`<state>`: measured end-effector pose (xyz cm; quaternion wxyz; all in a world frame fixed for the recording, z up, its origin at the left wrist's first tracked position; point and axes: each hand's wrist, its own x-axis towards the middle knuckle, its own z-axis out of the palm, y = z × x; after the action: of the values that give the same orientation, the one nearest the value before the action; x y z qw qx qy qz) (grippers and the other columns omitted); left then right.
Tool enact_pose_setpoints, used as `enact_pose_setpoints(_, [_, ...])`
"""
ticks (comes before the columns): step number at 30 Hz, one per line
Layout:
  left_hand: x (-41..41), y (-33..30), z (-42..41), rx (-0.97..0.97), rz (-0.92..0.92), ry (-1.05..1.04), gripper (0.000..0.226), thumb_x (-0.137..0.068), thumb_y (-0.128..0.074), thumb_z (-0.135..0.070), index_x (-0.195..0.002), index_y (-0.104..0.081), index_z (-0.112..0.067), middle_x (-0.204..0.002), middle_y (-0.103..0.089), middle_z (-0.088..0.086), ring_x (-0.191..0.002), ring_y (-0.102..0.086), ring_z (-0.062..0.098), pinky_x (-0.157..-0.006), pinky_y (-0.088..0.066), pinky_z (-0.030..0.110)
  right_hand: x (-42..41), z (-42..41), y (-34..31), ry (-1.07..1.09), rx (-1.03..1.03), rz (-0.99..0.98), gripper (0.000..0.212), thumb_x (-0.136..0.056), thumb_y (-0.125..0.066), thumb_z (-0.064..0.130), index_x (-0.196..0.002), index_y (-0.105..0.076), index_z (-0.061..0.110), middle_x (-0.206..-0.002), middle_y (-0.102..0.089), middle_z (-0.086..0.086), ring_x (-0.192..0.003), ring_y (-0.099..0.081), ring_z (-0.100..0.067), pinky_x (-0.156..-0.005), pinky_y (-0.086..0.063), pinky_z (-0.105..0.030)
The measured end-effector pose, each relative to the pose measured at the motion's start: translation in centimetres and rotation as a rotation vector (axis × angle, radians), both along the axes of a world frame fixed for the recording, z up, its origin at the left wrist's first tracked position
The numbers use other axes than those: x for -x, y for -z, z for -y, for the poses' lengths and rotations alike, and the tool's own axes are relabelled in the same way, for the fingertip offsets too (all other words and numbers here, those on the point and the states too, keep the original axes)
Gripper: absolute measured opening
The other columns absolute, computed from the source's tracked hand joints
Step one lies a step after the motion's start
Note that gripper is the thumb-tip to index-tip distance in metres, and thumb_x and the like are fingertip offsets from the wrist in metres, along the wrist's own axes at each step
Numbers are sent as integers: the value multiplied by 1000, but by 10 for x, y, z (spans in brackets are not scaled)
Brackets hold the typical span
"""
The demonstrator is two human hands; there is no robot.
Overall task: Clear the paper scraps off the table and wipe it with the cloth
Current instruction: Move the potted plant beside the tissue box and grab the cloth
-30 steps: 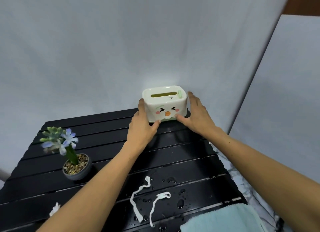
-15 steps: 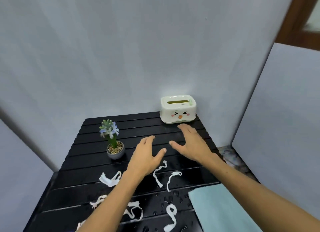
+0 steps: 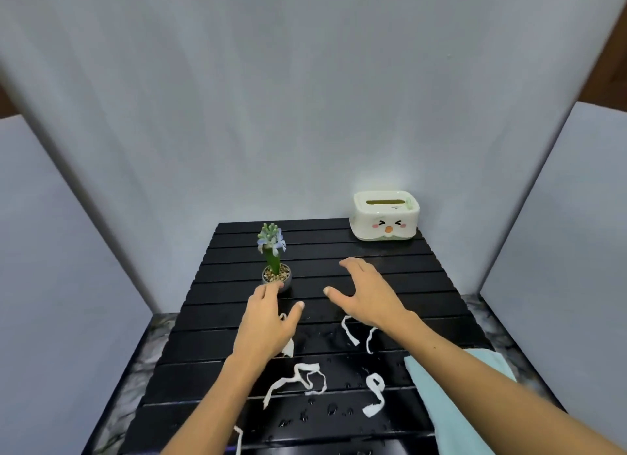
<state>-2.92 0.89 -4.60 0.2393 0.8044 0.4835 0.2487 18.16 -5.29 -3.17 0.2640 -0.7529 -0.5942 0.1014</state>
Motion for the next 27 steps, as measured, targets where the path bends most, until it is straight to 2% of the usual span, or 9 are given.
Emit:
enact_pose_setpoints(10, [11,4,-33,-10,21,-60,65,-86,-69,-41,-138,-44,-12,-139,-44,6,-126,-47,25,-93,-39,30,25,-17,4,-28,24,10,73,-86,-50,64,-144,-39,20,-148,-42,4,-135,-37,-16,-107,-38,-34])
enact_pose_setpoints(16, [-2,8,-57,34,4,-27,76,-83,-74,-41,-143,-39,-11,-141,-41,8,-127,-47,25,-99,-41,34,28,-25,11,-30,35,9,74,-87,-51,63,-145,-38,20,-150,-40,4,-137,-36,-15,-108,-37,-35])
enact_pose_setpoints(22, [-17,15,-71,44,-55,-22,69,-81,-75,-39,-137,-44,-12,-130,-49,8,-120,-50,25,-94,-44,35,19,-30,18,-26,26,-3,74,-86,-51,63,-146,-37,22,-151,-39,5,-137,-35,-15,-108,-37,-34])
enact_pose_setpoints(27, [-31,22,-78,14,-25,-6,69,-80,-76,-39,-135,-45,-11,-127,-50,7,-119,-49,25,-93,-41,31,3,-34,23,-9,16,2,73,-88,-54,60,-147,-36,21,-152,-38,5,-138,-35,-15,-108,-35,-33])
